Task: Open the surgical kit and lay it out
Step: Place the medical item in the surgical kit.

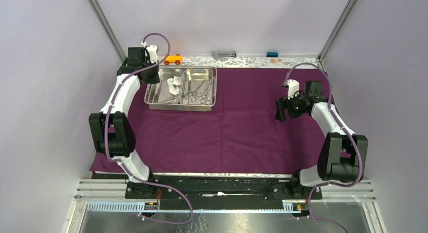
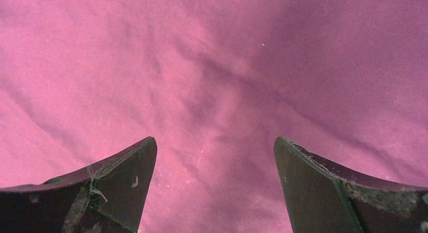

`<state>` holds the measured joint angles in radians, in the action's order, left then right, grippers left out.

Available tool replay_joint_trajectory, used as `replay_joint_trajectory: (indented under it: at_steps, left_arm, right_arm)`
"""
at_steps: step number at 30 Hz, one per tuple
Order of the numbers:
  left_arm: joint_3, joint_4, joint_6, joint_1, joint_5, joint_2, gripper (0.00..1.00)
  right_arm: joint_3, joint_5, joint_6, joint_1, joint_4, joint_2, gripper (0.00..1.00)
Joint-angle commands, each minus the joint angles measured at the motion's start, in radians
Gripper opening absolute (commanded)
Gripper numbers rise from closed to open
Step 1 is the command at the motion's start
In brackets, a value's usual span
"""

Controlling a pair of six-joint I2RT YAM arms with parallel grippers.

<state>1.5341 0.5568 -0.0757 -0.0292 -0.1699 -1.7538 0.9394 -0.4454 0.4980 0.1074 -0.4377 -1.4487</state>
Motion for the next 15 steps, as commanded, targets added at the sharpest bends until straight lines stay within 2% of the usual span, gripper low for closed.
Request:
replay_joint_trajectory:
  at_steps: [1,6,11,15]
  left_arm:
    - [-0.089,0.052,-0.041,-0.001,-0.026,0.143,0.0]
    - [-0.311,0.137,-0.096,-0.003,0.041,0.359,0.0]
    - [-0.541,0.175,-0.144,-0.001,0.188,0.619,0.0]
    - [-0.654,0.223,-0.186,-0.001,0.256,0.715,0.0]
  right_arm:
    - [0.027,-0.056,0.006,-0.006,-0.034,0.052,0.93]
    - [0.026,-0.087,-0.001,-0.006,-0.031,0.086,0.93]
    - [0.03,-0.114,-0.021,-0.006,-0.031,0.109,0.92]
    - [0.032,-0.137,-0.035,-0.006,-0.029,0.128,0.92]
